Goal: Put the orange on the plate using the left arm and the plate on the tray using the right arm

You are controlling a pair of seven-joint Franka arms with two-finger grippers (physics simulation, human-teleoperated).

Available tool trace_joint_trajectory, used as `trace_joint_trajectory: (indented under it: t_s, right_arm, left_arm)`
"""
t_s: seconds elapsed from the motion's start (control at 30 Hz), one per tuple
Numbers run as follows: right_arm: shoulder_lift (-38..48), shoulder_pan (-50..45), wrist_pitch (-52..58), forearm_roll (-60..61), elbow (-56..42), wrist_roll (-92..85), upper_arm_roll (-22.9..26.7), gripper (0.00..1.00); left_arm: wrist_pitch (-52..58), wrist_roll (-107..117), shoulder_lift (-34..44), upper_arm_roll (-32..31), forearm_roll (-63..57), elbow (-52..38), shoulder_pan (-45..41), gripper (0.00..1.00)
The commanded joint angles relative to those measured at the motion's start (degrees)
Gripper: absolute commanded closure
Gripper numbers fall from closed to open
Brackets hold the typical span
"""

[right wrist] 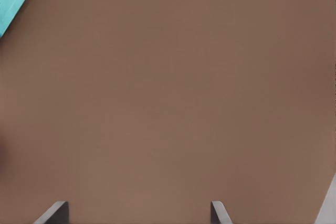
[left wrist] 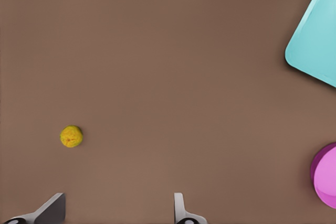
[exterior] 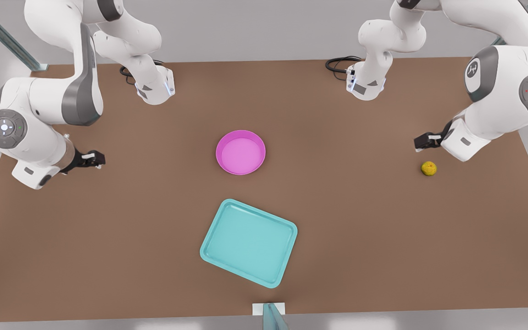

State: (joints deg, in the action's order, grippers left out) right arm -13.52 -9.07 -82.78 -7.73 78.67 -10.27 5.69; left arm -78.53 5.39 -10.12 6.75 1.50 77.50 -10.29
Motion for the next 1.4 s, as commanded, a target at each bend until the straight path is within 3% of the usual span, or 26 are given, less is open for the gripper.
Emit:
trace_joint_trajectory:
  t_s: [0.0, 0.03, 0.07, 0.13, 0.17, 0.23, 0.27, 0.33, 0.5, 0.67, 0.8, 1.23, 1.3, 1.33, 1.37]
  right_arm:
    - [-0.01, 0.1, -3.88, 0.0, -0.01, -5.37, 0.02, 0.0]
    - [-0.19, 0.19, -3.88, 0.0, -0.1, -5.37, 0.02, 0.0]
    - [-0.19, 0.28, -3.88, -0.09, -0.1, -5.37, 0.02, 0.0]
    - [-0.36, 0.28, -3.88, -0.09, 0.08, -5.28, 0.02, 0.0]
    - [-0.45, 0.37, -3.88, -0.09, 0.25, -5.28, 0.02, 0.0]
    - [-0.71, 0.54, -3.53, 0.0, 0.34, -5.37, 0.02, 0.0]
    - [-0.71, 0.54, -3.44, -0.09, 0.34, -5.46, 0.02, 0.0]
    - [-0.8, 0.28, -3.44, 0.0, 0.43, -5.46, 0.02, 0.0]
    - [-1.33, 0.45, -3.62, 0.0, 0.17, -5.72, 0.02, 0.0]
    - [-1.51, 0.28, -3.88, 0.0, 0.08, -5.72, 0.02, 0.0]
    - [-1.86, 0.36, -3.97, 0.0, 0.16, -5.72, 0.02, 0.0]
    - [-1.86, 0.37, -3.36, 0.09, 0.34, -5.72, 0.02, 0.0]
    - [-1.94, 0.37, -3.36, 0.09, 0.34, -5.72, 0.02, 0.0]
    - [-1.86, 0.54, -3.18, 0.26, 0.34, -5.72, 0.02, 0.0]
    - [-1.86, 0.63, -3.18, 0.35, 0.34, -5.9, 0.02, 0.0]
  left_arm:
    - [-1.89, 2.61, -0.08, 0.02, -0.45, 0.02, 0.0, 0.0]
    - [-2.32, 2.78, -0.34, 0.02, -0.53, 0.46, 0.09, 0.0]
    - [-3.03, 3.14, -1.48, 0.72, -0.71, 7.21, 0.96, 0.0]
    - [-23.02, -0.18, -4.55, 5.11, -0.89, 20.21, 4.73, 0.0]
    - [-35.07, -13.52, -6.4, 5.29, -0.8, 27.16, 8.52, 0.0]
    - [-39.76, -31.19, -7.99, 7.75, -0.88, 31.3, 10.46, 0.0]
    - [-48.7, -36.49, -8.51, 8.98, -0.97, 36.13, 10.81, 0.0]
    - [-55.23, -43.18, -12.47, 9.25, -0.97, 36.58, 13.71, 0.0]
    - [-55.5, -47.23, -15.11, 9.25, -1.32, 37.9, 14.86, 0.0]
    - [-54.62, -46.7, -12.12, 9.25, -1.24, 43.52, 14.68, 0.0]
    - [-50.49, -44.85, -12.65, 9.16, -1.24, 43.61, 14.68, 0.0]
    - [-54.01, -44.68, -17.92, 9.16, -0.8, 43.44, 14.77, 0.0]
    - [-54.01, -44.68, -18.18, 9.16, -0.62, 43.35, 14.77, 0.04]
    - [-54.09, -44.59, -18.18, 9.16, -0.62, 43.35, 14.77, 0.12]
    - [-54.18, -44.59, -18.18, 9.16, -0.53, 43.35, 14.77, 0.28]
